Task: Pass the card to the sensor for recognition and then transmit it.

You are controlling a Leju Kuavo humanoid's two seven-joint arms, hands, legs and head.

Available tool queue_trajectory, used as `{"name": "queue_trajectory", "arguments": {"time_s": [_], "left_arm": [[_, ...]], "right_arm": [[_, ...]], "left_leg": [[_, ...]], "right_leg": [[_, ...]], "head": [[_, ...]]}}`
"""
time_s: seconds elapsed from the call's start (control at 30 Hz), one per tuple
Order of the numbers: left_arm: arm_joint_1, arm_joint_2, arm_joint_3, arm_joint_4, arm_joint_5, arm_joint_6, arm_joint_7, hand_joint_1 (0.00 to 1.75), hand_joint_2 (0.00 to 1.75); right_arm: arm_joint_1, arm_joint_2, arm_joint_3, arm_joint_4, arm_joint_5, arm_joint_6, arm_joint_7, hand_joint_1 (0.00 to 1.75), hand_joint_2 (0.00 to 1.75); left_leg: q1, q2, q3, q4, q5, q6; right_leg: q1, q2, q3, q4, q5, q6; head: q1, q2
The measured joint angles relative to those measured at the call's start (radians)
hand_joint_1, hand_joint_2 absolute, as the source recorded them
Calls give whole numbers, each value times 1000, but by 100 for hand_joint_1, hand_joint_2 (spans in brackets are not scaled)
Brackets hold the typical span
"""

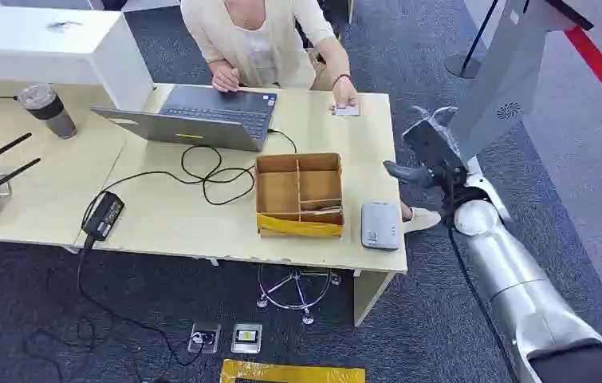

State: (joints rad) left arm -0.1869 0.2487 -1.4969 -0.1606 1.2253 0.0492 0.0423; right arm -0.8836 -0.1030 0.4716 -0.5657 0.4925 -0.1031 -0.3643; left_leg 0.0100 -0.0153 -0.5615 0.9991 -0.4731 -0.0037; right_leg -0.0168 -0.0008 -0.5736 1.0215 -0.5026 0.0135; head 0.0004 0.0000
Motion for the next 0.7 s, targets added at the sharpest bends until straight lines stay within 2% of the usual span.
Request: {"name": "queue_trajectory", "arguments": {"time_s": [0.2, 0.33, 0.43, 0.7], "left_arm": [[0, 0, -4, 0, 1, 3, 3, 0, 0], [1, 0, -4, 0, 1, 3, 3, 0, 0], [0, 0, -4, 0, 1, 4, 3, 0, 0], [1, 0, -5, 0, 0, 3, 3, 0, 0]], "right_arm": [[-3, 49, 63, 19, 39, -62, 10, 0, 175], [-8, 68, 113, 31, 178, -256, 62, 0, 175], [-9, 85, 142, 39, 235, -338, 85, 0, 175], [-9, 103, 171, 58, 261, -361, 104, 0, 175]], "left_leg": [[0, 0, 0, 0, 0, 0], [0, 0, 0, 0, 0, 0], [0, 1, 0, 0, 0, 0], [0, 1, 0, 0, 0, 0]], "right_leg": [[0, 0, 0, 0, 0, 0], [0, 1, 0, 0, 0, 0], [0, 1, 0, 0, 0, 0], [0, 1, 0, 0, 0, 0]], "head": [[0, 0], [0, 0], [0, 0], [0, 0]]}}
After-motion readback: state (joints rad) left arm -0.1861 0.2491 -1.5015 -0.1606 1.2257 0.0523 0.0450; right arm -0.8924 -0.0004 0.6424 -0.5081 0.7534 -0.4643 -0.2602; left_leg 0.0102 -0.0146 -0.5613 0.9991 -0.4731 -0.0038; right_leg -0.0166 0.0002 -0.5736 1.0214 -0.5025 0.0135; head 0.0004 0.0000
